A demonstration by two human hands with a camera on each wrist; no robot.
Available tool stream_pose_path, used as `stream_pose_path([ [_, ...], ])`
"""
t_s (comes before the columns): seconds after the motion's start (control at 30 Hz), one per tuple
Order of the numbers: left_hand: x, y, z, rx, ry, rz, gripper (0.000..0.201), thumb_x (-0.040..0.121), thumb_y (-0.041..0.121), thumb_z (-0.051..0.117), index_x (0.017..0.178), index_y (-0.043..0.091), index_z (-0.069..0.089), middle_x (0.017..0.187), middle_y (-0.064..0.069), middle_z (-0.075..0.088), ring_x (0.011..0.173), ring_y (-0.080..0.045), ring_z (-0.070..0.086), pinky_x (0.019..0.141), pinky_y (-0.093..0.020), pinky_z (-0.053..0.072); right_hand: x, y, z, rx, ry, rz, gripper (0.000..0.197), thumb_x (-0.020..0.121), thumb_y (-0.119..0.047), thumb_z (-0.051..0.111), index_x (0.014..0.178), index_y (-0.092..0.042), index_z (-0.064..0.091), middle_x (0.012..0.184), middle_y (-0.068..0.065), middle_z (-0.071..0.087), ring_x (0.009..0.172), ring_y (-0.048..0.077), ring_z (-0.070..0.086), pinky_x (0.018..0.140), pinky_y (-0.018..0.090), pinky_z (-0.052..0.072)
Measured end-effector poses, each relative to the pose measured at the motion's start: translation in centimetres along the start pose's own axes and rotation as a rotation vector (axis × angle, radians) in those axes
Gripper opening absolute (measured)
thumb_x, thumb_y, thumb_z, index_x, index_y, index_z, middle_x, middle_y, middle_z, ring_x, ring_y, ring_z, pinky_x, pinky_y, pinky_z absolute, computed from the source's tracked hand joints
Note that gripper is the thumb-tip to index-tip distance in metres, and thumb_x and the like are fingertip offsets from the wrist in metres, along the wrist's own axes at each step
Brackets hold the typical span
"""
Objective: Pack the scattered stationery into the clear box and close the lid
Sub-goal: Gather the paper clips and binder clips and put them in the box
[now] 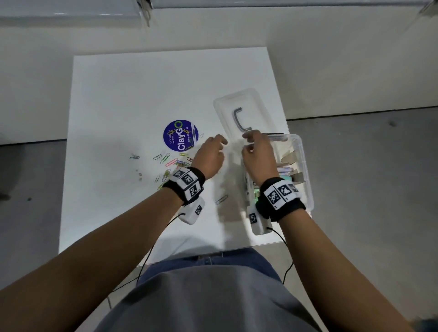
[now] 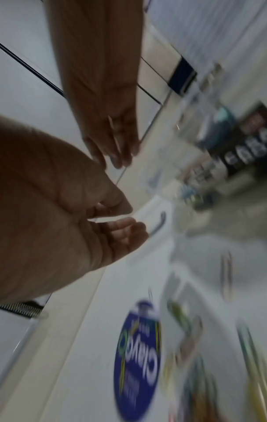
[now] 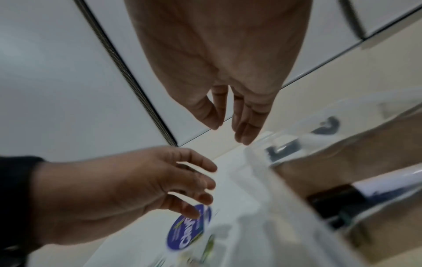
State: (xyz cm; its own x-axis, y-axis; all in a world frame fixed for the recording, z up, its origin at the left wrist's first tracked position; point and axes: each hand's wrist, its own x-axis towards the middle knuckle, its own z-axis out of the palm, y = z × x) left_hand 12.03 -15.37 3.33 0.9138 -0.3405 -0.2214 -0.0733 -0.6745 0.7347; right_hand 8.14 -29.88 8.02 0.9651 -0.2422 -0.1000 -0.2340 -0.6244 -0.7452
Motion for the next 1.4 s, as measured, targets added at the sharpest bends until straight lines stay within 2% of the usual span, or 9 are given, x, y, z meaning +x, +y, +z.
stream_pose_path([
  [0.1,-2.0,-6.1,-1.6,0.18,-0.04,-0.153,0.037,0.085,0.0,0.055,0.12,0.012,0.054,0.121,-0.014,0.05,0.103,-0.029,0.058,0.091,-0.038,0.048,-2.2,-0.8,4.3,-0.121,-0.26,0.002,0.032,0.088,-0.007,0.055,0.12,-0.01,0.052,0.118,0.012,0.054,0.093,0.026,0.06,0.082,0.035,0.049],
  [0.27,-7.4,-13.3,-3.7,0.35,-0.046,-0.333,0.046,0.083,0.023,0.072,0.122,0.014,0.05,0.118,-0.015,0.047,0.106,-0.033,0.055,0.087,-0.039,0.047,-5.5,3.6,9.4,-0.515,-0.597,0.409,0.057,0.087,-0.012,0.061,0.135,-0.008,0.031,0.14,0.021,0.031,0.12,0.039,0.051,0.094,0.042,0.047],
  [0.37,-9.9,-14.8,-3.3,0.325,-0.112,-0.367,0.078,0.073,0.046,0.077,0.137,0.022,0.039,0.125,-0.013,0.04,0.115,-0.031,0.044,0.089,-0.042,0.047,-6.4,4.5,11.7,-0.483,-0.556,0.418,0.068,0.084,-0.005,0.063,0.14,-0.006,0.024,0.141,0.024,0.026,0.115,0.04,0.052,0.092,0.04,0.047],
  [0.47,-10.4,-14.6,-1.9,0.328,-0.105,-0.322,0.091,0.068,0.046,0.08,0.143,0.025,0.032,0.131,-0.011,0.034,0.12,-0.029,0.036,0.093,-0.042,0.047,-6.1,3.0,14.6,-0.368,-0.558,0.294,0.079,0.077,-0.006,0.073,0.139,-0.01,0.025,0.134,0.023,0.029,0.112,0.042,0.052,0.089,0.044,0.049],
  [0.7,-9.0,-14.9,-1.8,0.325,-0.032,-0.247,0.028,0.086,0.013,0.061,0.113,0.014,0.053,0.113,-0.014,0.046,0.098,-0.033,0.053,0.081,-0.043,0.051,-4.3,-0.3,18.9,-0.439,-0.521,-0.04,0.042,0.086,-0.009,0.054,0.126,-0.015,0.045,0.124,0.018,0.037,0.104,0.039,0.05,0.081,0.045,0.051],
  [0.97,-9.6,-16.8,-4.6,0.081,0.005,-0.237,0.005,0.087,0.006,0.056,0.084,0.011,0.055,0.08,-0.005,0.062,0.077,-0.027,0.059,0.068,-0.036,0.046,-4.3,1.5,17.8,-0.435,-0.518,-0.034,0.022,0.088,0.003,0.052,0.108,-0.002,0.054,0.11,0.019,0.052,0.088,0.037,0.059,0.075,0.039,0.048],
  [1.07,-9.8,-16.9,-5.1,0.092,0.053,-0.222,0.008,0.088,0.012,0.06,0.095,0.011,0.056,0.093,-0.008,0.061,0.087,-0.028,0.06,0.074,-0.035,0.047,-4.3,1.6,16.7,-0.327,-0.438,0.035,0.01,0.091,-0.006,0.053,0.101,-0.004,0.057,0.103,0.016,0.057,0.088,0.035,0.058,0.078,0.039,0.048],
  [1.23,-10.4,-16.1,-3.1,0.373,-0.131,-0.318,0.08,0.072,0.041,0.079,0.136,0.016,0.038,0.13,-0.014,0.037,0.118,-0.032,0.041,0.094,-0.044,0.047,-4.4,0.9,14.8,-0.105,-0.339,0.018,0.005,0.089,-0.008,0.059,0.09,-0.013,0.058,0.095,0.01,0.065,0.084,0.028,0.062,0.078,0.042,0.054],
  [1.4,-10.1,-14.9,-1.4,0.36,-0.06,-0.267,0.041,0.084,0.003,0.062,0.122,0.007,0.047,0.116,-0.02,0.048,0.101,-0.035,0.052,0.085,-0.039,0.046,-4.3,-0.7,11.6,0.082,-0.251,-0.006,0.007,0.09,-0.012,0.062,0.089,-0.015,0.056,0.087,0.007,0.066,0.08,0.026,0.064,0.073,0.047,0.058],
])
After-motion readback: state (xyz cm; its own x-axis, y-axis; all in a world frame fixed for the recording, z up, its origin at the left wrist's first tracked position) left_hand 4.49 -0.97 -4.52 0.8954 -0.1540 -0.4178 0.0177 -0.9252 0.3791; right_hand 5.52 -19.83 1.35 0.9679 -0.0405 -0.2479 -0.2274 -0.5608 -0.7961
